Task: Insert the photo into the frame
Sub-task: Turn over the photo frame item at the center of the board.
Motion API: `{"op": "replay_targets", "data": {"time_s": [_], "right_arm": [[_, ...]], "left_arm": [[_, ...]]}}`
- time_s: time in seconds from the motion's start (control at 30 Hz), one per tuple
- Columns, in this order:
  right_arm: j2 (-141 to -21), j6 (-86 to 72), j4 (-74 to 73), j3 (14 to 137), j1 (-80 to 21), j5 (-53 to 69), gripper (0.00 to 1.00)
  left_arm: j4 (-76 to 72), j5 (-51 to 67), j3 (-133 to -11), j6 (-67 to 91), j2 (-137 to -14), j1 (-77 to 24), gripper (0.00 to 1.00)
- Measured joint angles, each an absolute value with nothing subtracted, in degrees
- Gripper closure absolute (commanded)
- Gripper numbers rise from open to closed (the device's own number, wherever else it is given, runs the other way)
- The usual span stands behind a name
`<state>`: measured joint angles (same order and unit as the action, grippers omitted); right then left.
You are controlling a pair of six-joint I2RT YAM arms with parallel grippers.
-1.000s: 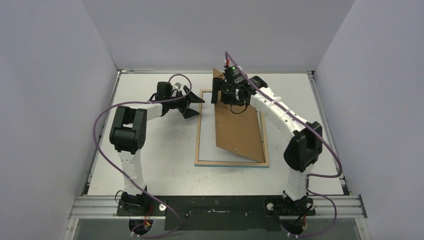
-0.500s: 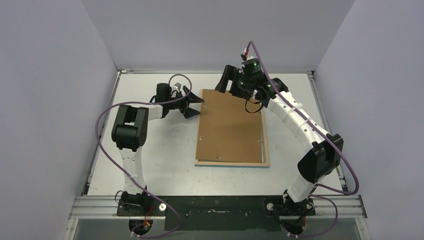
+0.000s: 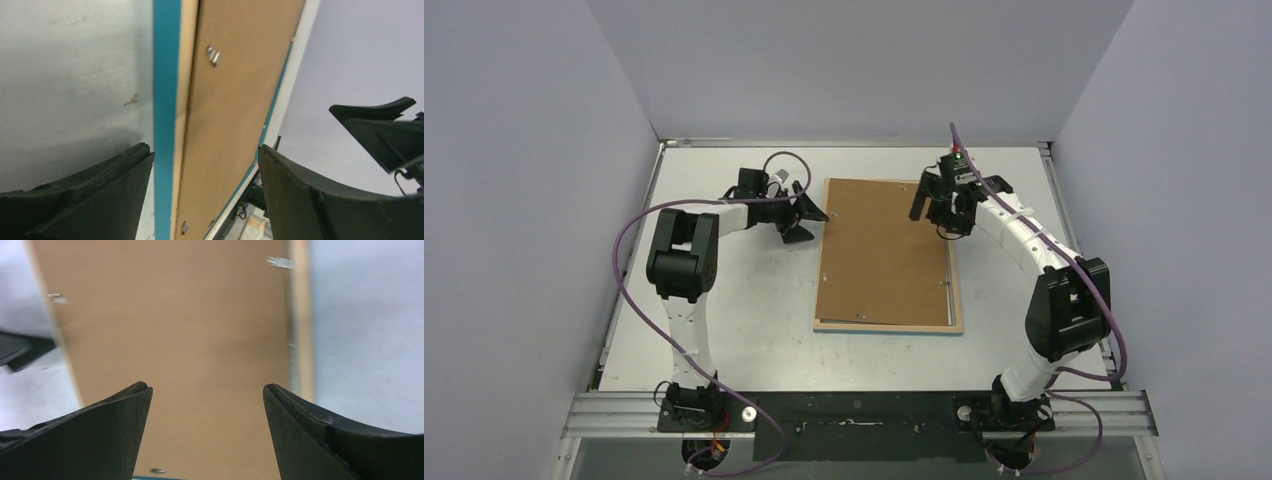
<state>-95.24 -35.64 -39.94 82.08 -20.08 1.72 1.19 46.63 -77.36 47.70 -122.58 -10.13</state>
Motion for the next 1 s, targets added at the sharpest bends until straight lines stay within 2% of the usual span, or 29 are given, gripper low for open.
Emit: {"op": "replay_targets", "data": {"time_s": [0.3, 0.63, 0.8, 1.0], "right_arm": [[-95.24, -31.31, -39.11, 68.62, -8.95, 0.45, 0.13], [-98.89, -30.22, -31.31, 63.96, -7.88, 9.21, 0.13], [-101.25, -30.0, -29.19, 63.16, -7.51, 12.21, 0.14], [-101.27, -29.95, -27.24, 62.76, -7.44, 14.79, 0.18]], "left_arm": [[13.26, 42.09, -78.17, 37.01, -121.03, -11.73, 0.31], [17.12, 40.75, -78.17, 34.02, -120.33, -12.99, 0.36], [18.35, 39.7, -78.17, 33.67, -120.03, -13.72, 0.43], [20.32, 38.48, -78.17, 33.3, -120.01, -15.0, 0.57]]}}
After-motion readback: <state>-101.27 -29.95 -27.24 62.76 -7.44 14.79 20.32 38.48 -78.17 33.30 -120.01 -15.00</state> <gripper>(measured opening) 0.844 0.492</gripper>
